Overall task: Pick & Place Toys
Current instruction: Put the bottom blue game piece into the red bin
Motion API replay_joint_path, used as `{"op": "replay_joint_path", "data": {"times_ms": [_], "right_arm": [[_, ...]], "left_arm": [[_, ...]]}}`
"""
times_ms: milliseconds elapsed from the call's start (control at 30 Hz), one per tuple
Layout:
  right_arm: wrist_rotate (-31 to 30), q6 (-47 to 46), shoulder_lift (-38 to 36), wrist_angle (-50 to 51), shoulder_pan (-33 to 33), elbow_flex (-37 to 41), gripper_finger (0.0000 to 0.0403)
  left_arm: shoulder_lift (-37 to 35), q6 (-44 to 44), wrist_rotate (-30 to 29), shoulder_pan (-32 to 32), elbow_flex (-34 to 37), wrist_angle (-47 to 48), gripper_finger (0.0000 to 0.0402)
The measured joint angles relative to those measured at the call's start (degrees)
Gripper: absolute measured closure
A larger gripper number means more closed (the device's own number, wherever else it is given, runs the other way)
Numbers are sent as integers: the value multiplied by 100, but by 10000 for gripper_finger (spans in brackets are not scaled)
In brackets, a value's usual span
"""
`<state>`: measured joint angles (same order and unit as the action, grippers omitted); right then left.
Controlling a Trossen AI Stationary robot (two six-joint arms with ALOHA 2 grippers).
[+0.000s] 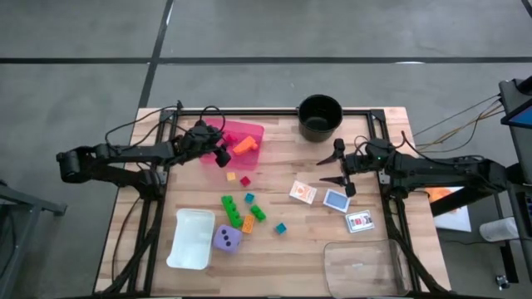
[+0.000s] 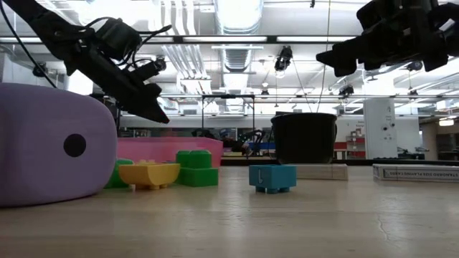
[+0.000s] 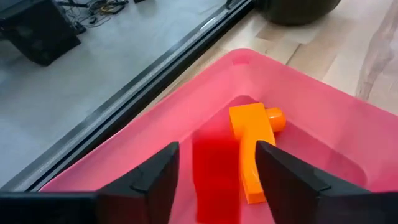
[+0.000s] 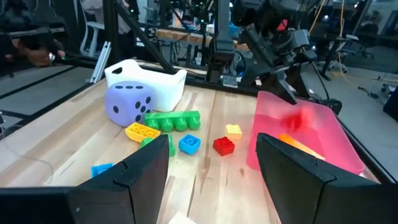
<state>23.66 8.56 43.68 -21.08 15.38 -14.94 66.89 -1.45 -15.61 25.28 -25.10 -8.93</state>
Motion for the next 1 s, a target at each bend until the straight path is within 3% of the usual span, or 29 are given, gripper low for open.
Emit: {"op": "replay_joint_path", "data": {"times_ms": [367,733,1000], "right_arm": [[2,0,214,2,0,0,160],[4,-526,775,-177,-2,-2,160],[7,-989,1392,-464,-2,-54,160]], "left_arm": [[-23,-168,68,-23,-40,-298,90],[-269,-414,1541,-370,-38,-1728,86],[-493,-472,1674,-785,-11,-1637,86]]}}
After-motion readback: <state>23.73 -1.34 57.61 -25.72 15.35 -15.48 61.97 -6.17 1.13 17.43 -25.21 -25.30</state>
